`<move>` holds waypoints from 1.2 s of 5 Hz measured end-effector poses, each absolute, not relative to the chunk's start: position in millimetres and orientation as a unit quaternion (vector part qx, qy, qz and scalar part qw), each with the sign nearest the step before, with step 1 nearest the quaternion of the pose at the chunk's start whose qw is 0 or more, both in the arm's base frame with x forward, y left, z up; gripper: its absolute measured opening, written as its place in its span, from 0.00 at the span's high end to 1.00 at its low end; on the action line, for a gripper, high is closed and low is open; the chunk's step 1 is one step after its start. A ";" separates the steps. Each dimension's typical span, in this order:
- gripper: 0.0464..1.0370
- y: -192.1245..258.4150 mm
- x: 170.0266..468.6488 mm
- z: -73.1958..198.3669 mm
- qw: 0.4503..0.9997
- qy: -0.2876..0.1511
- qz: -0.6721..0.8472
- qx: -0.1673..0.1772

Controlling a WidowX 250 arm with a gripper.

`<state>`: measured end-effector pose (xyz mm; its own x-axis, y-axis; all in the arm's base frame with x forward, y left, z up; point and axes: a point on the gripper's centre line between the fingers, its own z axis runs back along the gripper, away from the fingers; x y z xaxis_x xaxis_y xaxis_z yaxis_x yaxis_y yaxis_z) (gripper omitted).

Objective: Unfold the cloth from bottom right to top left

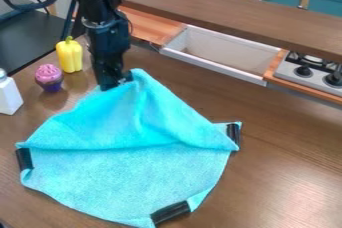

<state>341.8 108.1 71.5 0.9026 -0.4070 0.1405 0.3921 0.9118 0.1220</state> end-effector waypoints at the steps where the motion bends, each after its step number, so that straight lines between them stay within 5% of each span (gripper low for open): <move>1: 0.99 119.3 351.6 69.1 0.975 -0.087 -0.196 0.049; 6: 0.97 166.9 387.4 62.2 0.986 -0.086 -0.136 0.041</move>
